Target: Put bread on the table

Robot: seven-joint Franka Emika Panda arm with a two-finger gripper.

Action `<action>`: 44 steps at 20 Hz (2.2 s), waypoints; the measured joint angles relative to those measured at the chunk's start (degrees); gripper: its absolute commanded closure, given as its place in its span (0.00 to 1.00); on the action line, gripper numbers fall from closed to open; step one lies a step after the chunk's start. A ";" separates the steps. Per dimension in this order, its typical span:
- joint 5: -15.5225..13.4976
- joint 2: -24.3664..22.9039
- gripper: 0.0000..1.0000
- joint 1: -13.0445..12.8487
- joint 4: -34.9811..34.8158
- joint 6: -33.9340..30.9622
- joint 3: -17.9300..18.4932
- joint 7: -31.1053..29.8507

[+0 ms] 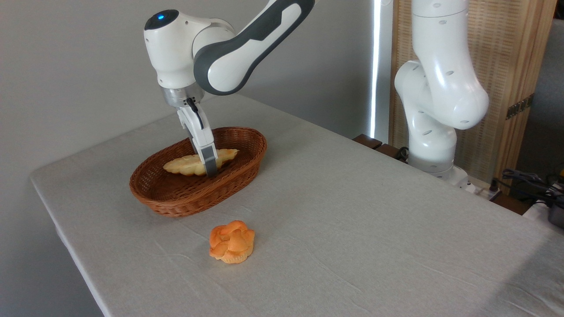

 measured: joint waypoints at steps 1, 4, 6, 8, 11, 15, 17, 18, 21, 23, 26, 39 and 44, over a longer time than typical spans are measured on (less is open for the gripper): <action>0.00 0.00 0.57 -0.12 0.00 0.00 -0.01 0.00; 0.00 0.00 0.61 -0.53 0.00 0.00 -0.02 0.00; 0.00 0.00 0.61 -0.59 0.02 0.00 -0.01 0.00; 0.00 0.00 0.61 -0.59 0.17 0.00 -0.01 0.00; 0.00 0.00 0.61 -0.59 0.26 0.00 -0.01 0.00; 0.00 0.03 0.61 -0.59 0.27 0.00 -0.01 0.00; 0.00 0.03 0.61 -0.59 0.33 0.00 -0.01 0.00; 0.00 0.01 0.61 -0.59 0.50 0.00 -0.01 0.00; 0.00 -0.03 0.61 -0.55 1.94 0.00 0.22 -0.06; 0.00 -0.16 0.60 -0.48 3.03 0.00 0.59 -0.27; 0.00 -1.47 0.60 -0.31 3.81 -1.23 1.46 -0.49; 6.50 -7.88 0.43 0.23 5.90 -18.81 18.98 -0.31; 9.74 -7.63 0.00 0.51 3.44 -19.06 25.31 2.23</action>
